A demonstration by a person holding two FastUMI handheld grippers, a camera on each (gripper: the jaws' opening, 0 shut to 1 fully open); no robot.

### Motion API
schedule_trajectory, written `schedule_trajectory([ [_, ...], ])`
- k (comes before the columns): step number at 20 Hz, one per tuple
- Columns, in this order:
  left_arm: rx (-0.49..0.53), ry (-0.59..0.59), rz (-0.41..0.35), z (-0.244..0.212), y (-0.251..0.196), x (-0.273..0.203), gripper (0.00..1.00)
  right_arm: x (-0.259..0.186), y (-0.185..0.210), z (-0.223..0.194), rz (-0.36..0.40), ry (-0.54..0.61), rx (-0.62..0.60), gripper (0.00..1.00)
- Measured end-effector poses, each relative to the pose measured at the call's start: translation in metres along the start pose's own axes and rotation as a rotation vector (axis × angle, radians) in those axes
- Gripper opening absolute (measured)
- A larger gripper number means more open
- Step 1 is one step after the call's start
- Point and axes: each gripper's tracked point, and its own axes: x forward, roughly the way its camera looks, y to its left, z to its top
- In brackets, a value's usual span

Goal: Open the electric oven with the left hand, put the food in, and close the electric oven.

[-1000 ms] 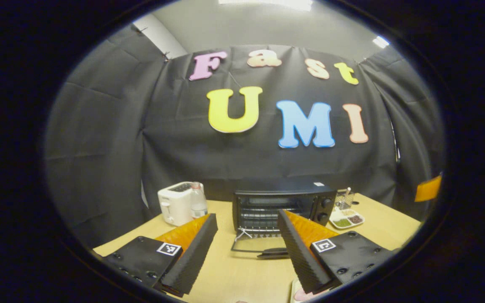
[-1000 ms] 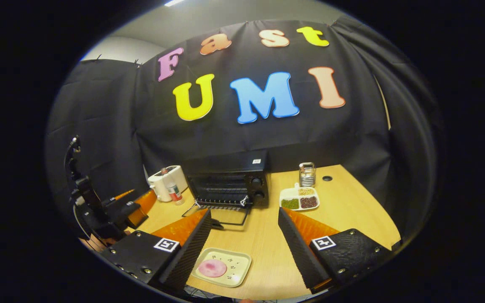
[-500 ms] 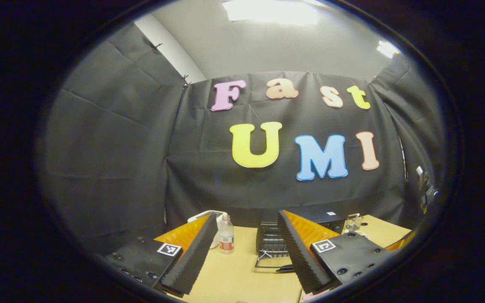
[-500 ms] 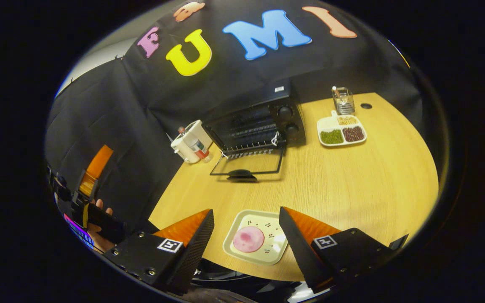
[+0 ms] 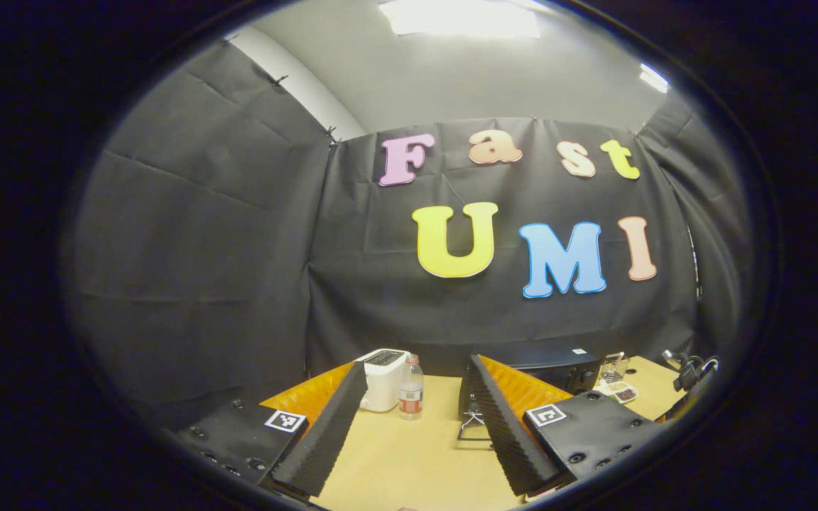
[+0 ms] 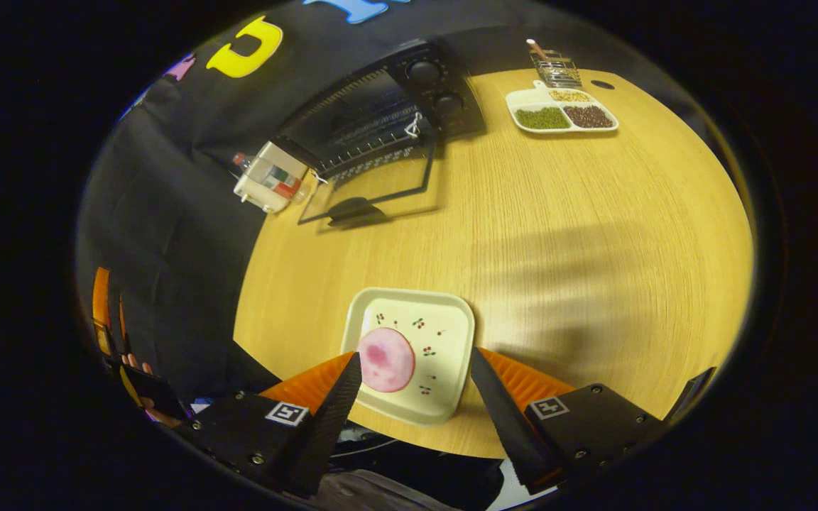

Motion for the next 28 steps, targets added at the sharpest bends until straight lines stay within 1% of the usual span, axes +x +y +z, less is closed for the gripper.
schedule_trajectory([
  [3,-0.007,0.013,0.001,-0.002,0.0,-0.002,1.0,0.016,-0.008,-0.011,-0.016,0.051,0.011,0.96],
  [4,-0.005,0.012,0.004,-0.003,0.001,-0.002,1.0,0.019,-0.01,-0.015,-0.019,0.074,0.017,0.9],
  [5,-0.002,0.009,0.006,-0.002,0.001,-0.002,1.0,0.026,-0.012,-0.021,-0.027,0.101,0.023,0.72],
  [6,0.001,0.009,0.009,-0.002,0.002,-0.001,1.0,0.023,-0.009,-0.022,-0.016,0.111,0.028,0.81],
  [7,0.004,0.01,0.012,-0.002,0.002,0.0,1.0,0.029,-0.014,-0.018,-0.042,0.107,0.031,0.81],
  [8,0.003,0.013,0.012,-0.003,0.001,0.001,1.0,0.035,-0.023,-0.021,-0.081,0.123,0.027,0.73],
  [9,-0.004,0.018,0.009,-0.004,-0.001,0.003,1.0,0.033,-0.024,-0.02,-0.079,0.127,0.039,0.38],
  [10,-0.01,0.023,0.009,-0.007,-0.003,0.004,1.0,0.034,-0.02,-0.025,-0.073,0.137,0.043,0.28],
  [11,-0.015,0.027,0.008,-0.009,-0.005,0.006,1.0,0.033,-0.019,-0.025,-0.065,0.147,0.041,0.25],
  [12,-0.017,0.03,0.007,-0.011,-0.005,0.007,1.0,0.024,-0.026,-0.022,-0.101,0.115,0.057,0.25],
  [13,-0.015,0.03,0.005,-0.01,-0.006,0.008,1.0,0.039,-0.026,-0.022,-0.087,0.126,0.076,0.03],
  [14,-0.011,0.028,0.003,-0.011,-0.008,0.01,1.0,0.033,-0.024,-0.021,-0.077,0.123,0.075,0.03],
  [15,-0.006,0.025,-0.001,-0.01,-0.011,0.011,1.0,0.036,-0.022,-0.018,-0.075,0.104,0.079,0.03],
  [16,-0.001,0.026,-0.009,-0.011,-0.013,0.012,1.0,0.035,-0.021,-0.02,-0.069,0.11,0.074,0.01],
  [17,0.004,0.023,-0.011,-0.01,-0.013,0.013,1.0,0.035,-0.019,-0.018,-0.059,0.092,0.08,0.0],
  [20,-0.007,0.019,-0.02,-0.008,-0.018,0.021,1.0,0.031,-0.002,-0.013,0.006,0.077,0.11,0.0],
  [21,-0.017,0.02,-0.022,-0.008,-0.02,0.023,0.97,0.029,0.005,-0.011,0.022,0.074,0.115,0.0],
  [23,-0.032,0.021,-0.023,-0.01,-0.02,0.027,0.97,0.025,0.016,-0.006,0.059,0.061,0.13,0.0],
  [24,-0.036,0.021,-0.025,-0.011,-0.021,0.029,1.0,0.023,0.022,-0.003,0.08,0.058,0.136,0.0],
  [25,-0.036,0.019,-0.027,-0.009,-0.021,0.031,1.0,0.02,0.028,0.002,0.093,0.048,0.15,0.0],
  [28,-0.034,0.01,-0.029,-0.01,-0.02,0.039,1.0,0.013,0.046,0.026,0.128,-0.003,0.204,0.0],
])
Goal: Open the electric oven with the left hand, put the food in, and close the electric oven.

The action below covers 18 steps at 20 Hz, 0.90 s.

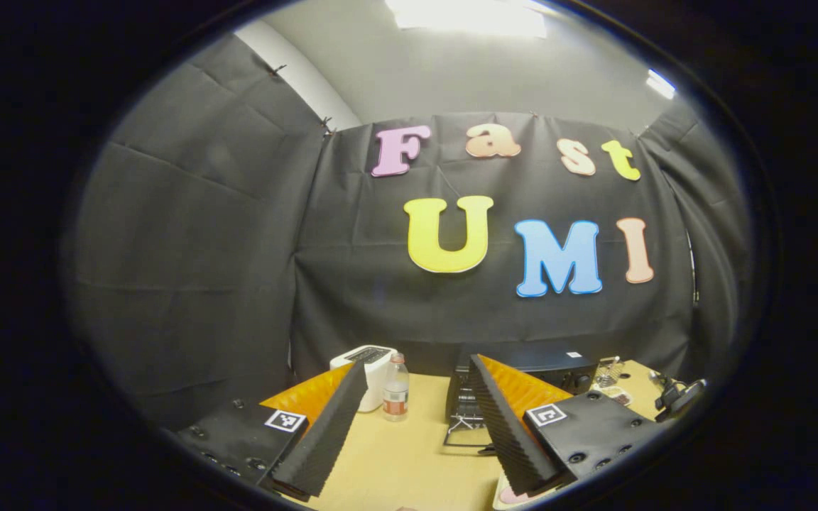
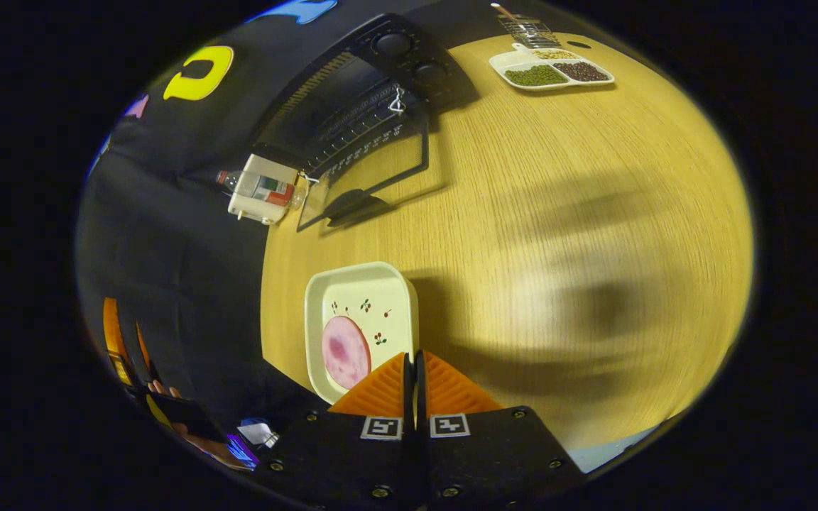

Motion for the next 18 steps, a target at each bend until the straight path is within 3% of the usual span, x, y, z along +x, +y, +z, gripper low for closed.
schedule_trajectory([
  [1,-0.004,-0.001,-0.002,0.001,0.001,0.004,0.97,-0.001,0.009,0.008,0.012,-0.023,0.016,0.0],
  [7,-0.029,0.0,-0.004,-0.006,0.011,0.03,1.0,0.009,0.049,0.071,0.036,-0.204,0.166,0.0],
  [8,-0.03,0.001,-0.006,-0.008,0.014,0.036,0.97,0.013,0.054,0.079,0.041,-0.222,0.188,0.0],
  [12,-0.026,0.019,-0.013,-0.018,0.027,0.057,1.0,0.031,0.074,0.104,0.052,-0.284,0.293,0.0],
  [15,-0.03,0.022,-0.02,-0.019,0.037,0.074,0.97,0.042,0.084,0.126,0.058,-0.367,0.39,0.0],
  [16,-0.027,0.023,-0.023,-0.022,0.04,0.077,0.91,0.044,0.088,0.135,0.064,-0.392,0.427,0.0],
  [17,-0.022,0.027,-0.025,-0.024,0.043,0.081,1.0,0.046,0.089,0.142,0.064,-0.412,0.462,0.0],
  [18,-0.021,0.03,-0.03,-0.027,0.045,0.087,0.97,0.05,0.091,0.149,0.067,-0.424,0.49,0.0],
])
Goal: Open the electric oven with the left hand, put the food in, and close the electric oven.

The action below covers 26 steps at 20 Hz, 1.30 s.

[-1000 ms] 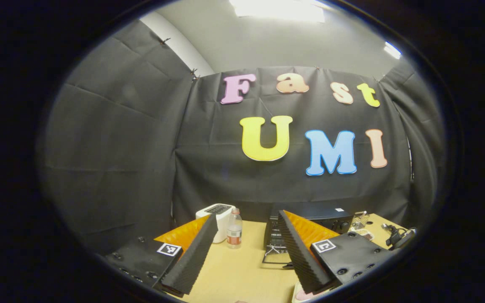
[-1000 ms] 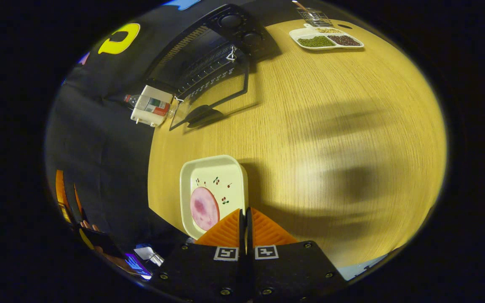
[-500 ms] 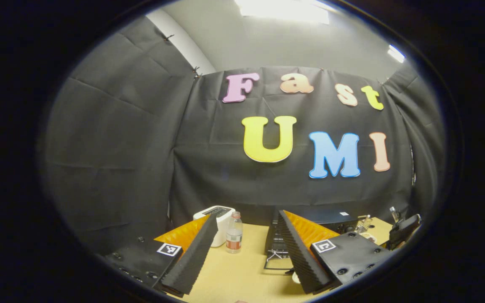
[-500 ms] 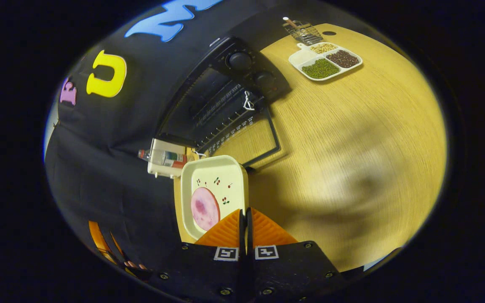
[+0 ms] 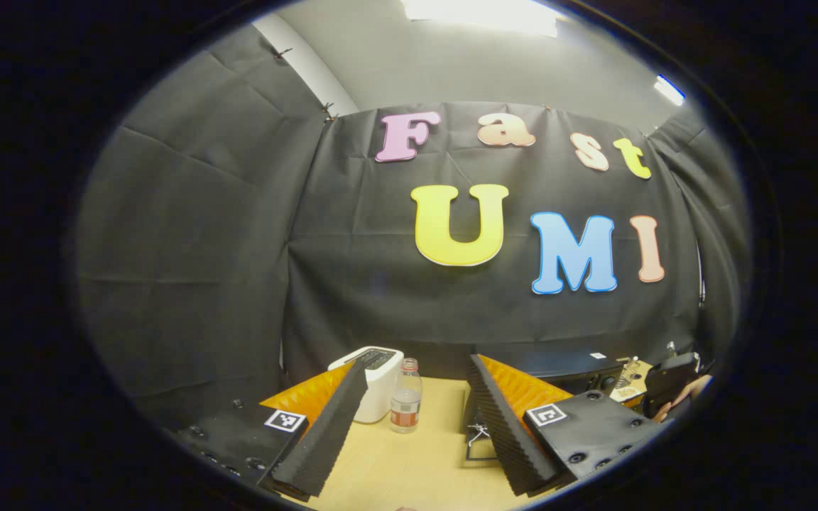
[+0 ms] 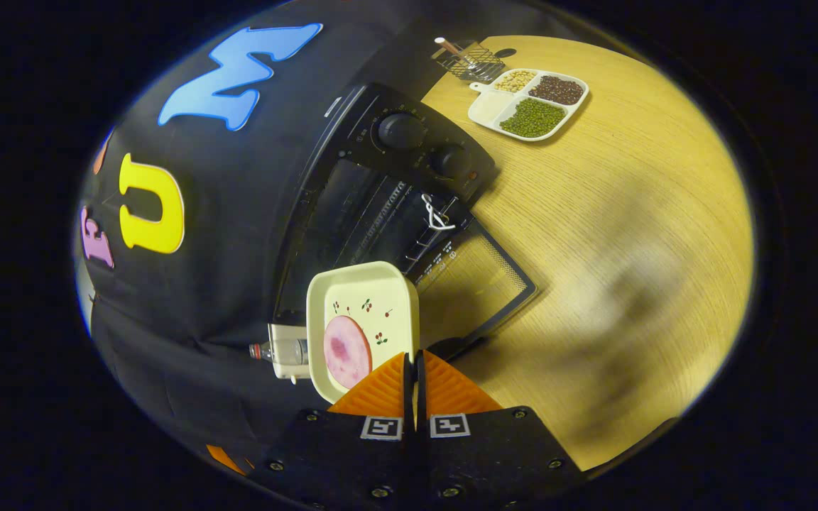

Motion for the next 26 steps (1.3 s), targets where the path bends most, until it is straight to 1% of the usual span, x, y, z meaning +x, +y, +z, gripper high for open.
schedule_trajectory([
  [2,-0.001,0.003,-0.01,-0.002,0.004,0.008,0.97,0.016,0.006,0.004,-0.011,-0.013,0.056,0.0],
  [3,0.002,0.009,-0.016,-0.004,0.006,0.01,0.9,0.022,0.009,0.007,-0.015,-0.024,0.085,0.0],
  [4,0.008,0.013,-0.019,-0.007,0.009,0.012,0.97,0.029,0.011,0.01,-0.015,-0.041,0.115,0.0],
  [8,0.026,0.039,-0.016,-0.015,0.018,0.018,0.97,0.054,0.025,0.019,0.005,-0.092,0.217,0.0],
  [9,0.028,0.052,-0.014,-0.018,0.021,0.02,1.0,0.06,0.028,0.024,0.01,-0.115,0.242,0.01],
  [12,0.024,0.075,-0.02,-0.021,0.027,0.02,0.9,0.074,0.035,0.04,0.022,-0.2,0.292,0.0],
  [13,0.034,0.079,-0.018,-0.023,0.03,0.021,0.9,0.078,0.037,0.043,0.029,-0.217,0.31,0.01],
  [14,0.048,0.084,-0.015,-0.027,0.032,0.021,1.0,0.083,0.04,0.047,0.034,-0.231,0.334,0.01],
  [17,0.057,0.094,-0.006,-0.028,0.037,0.022,0.91,0.093,0.046,0.057,0.046,-0.273,0.385,0.0],
  [19,0.057,0.101,-0.007,-0.029,0.037,0.025,0.91,0.097,0.046,0.066,0.044,-0.319,0.408,0.0],
  [20,0.063,0.105,-0.009,-0.032,0.038,0.025,1.0,0.099,0.047,0.07,0.049,-0.339,0.424,0.0],
  [21,0.069,0.11,-0.009,-0.033,0.038,0.026,0.95,0.101,0.048,0.07,0.051,-0.343,0.434,0.01],
  [22,0.072,0.112,-0.01,-0.034,0.039,0.025,0.96,0.103,0.05,0.069,0.054,-0.336,0.448,0.01],
  [24,0.069,0.116,-0.01,-0.035,0.038,0.026,0.97,0.106,0.063,0.07,0.114,-0.329,0.478,0.01],
  [25,0.069,0.117,-0.01,-0.035,0.038,0.027,0.97,0.105,0.074,0.071,0.169,-0.334,0.494,0.0],
  [26,0.07,0.118,-0.012,-0.037,0.037,0.028,1.0,0.103,0.085,0.069,0.22,-0.322,0.509,0.09],
])
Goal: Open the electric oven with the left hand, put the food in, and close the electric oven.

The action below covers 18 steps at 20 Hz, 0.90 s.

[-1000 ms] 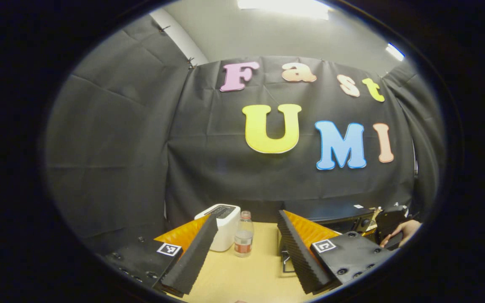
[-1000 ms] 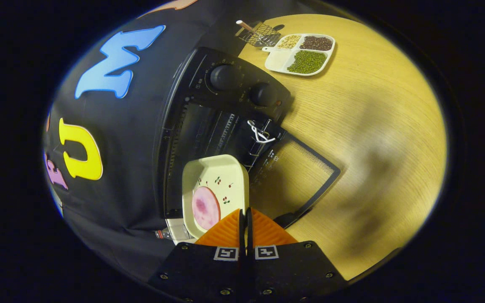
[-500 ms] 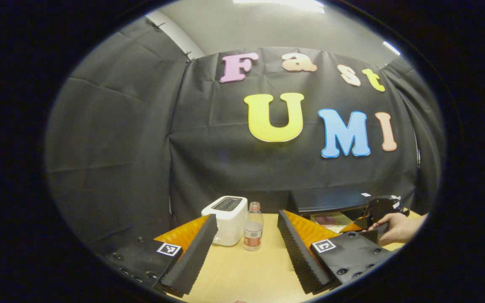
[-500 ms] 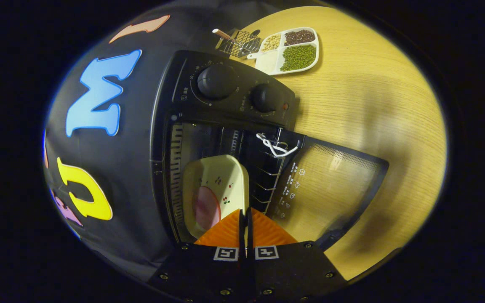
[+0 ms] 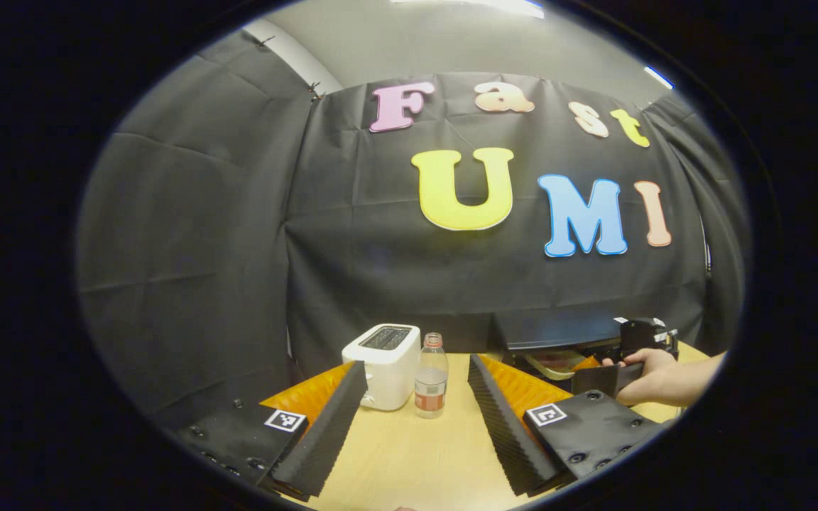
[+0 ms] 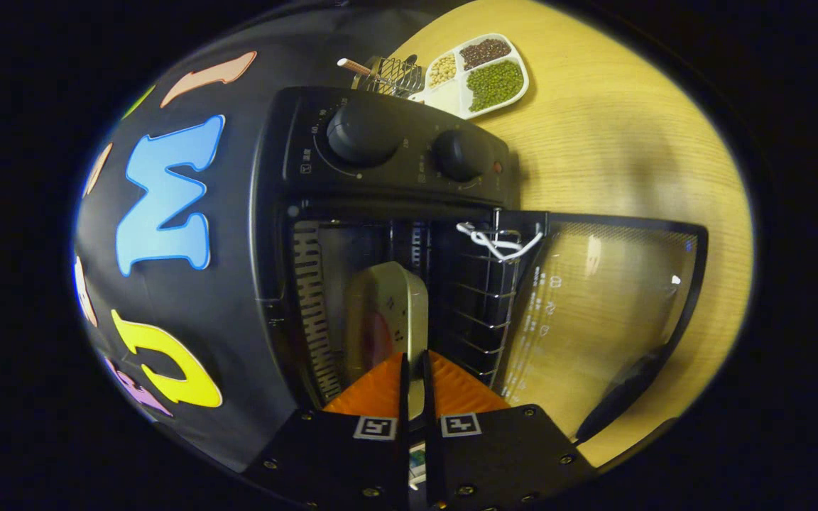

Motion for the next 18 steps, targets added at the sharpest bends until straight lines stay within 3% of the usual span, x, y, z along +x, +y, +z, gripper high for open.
schedule_trajectory([
  [1,0.0,-0.001,-0.005,0.0,-0.001,0.0,1.0,-0.001,0.003,-0.003,0.021,0.019,0.017,0.2],
  [2,-0.001,-0.003,-0.01,-0.001,-0.004,0.0,0.97,-0.005,0.003,-0.004,0.023,0.037,0.021,0.18],
  [3,-0.002,-0.005,-0.016,0.0,-0.006,-0.001,0.97,-0.006,0.002,-0.009,0.028,0.06,0.02,0.58],
  [4,-0.002,-0.007,-0.022,0.001,-0.009,-0.001,0.97,-0.01,-0.005,-0.013,0.015,0.076,0.001,0.59],
  [5,-0.002,-0.008,-0.03,0.001,-0.013,0.0,0.97,-0.013,-0.011,-0.011,0.005,0.083,-0.015,0.78],
  [7,0.001,-0.014,-0.044,0.001,-0.021,-0.002,0.97,-0.024,-0.015,-0.015,0.008,0.111,-0.045,0.98],
  [15,-0.014,-0.018,-0.116,-0.003,-0.062,-0.003,0.97,-0.091,-0.001,-0.009,0.073,0.192,-0.303,0.98],
  [18,-0.017,-0.004,-0.147,-0.01,-0.084,-0.002,0.97,-0.121,-0.004,-0.002,0.089,0.209,-0.484,0.97],
])
